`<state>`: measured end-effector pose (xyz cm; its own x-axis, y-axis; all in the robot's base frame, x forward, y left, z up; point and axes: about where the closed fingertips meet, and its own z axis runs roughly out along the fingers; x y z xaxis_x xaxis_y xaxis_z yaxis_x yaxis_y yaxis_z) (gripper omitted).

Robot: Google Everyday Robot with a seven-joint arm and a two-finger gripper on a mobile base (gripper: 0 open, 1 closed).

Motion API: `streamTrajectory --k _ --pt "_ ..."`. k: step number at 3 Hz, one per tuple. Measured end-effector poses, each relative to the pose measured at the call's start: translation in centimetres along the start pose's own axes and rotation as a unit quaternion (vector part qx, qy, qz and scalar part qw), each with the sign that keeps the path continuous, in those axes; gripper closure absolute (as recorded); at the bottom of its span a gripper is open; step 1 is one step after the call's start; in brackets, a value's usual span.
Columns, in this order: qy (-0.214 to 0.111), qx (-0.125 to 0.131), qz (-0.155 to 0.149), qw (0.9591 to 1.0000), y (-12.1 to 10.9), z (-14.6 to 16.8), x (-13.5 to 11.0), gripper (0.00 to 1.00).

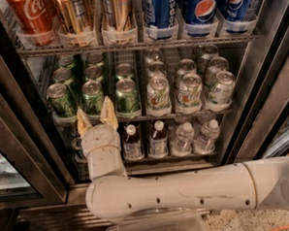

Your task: Pick green can from middle shelf of fridge

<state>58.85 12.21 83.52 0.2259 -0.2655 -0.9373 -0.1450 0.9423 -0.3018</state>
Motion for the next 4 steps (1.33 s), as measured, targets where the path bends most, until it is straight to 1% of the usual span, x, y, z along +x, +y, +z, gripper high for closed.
streamTrajectory --k 1,2,4 --pt "0.000 0.000 0.000 1.0000 0.0 0.0 0.0 0.35" --pt "0.001 0.005 0.015 0.9999 -0.2 0.7 -0.3 0.29" --pt "0.000 0.015 0.041 0.9990 -0.5 2.0 -1.0 0.32"
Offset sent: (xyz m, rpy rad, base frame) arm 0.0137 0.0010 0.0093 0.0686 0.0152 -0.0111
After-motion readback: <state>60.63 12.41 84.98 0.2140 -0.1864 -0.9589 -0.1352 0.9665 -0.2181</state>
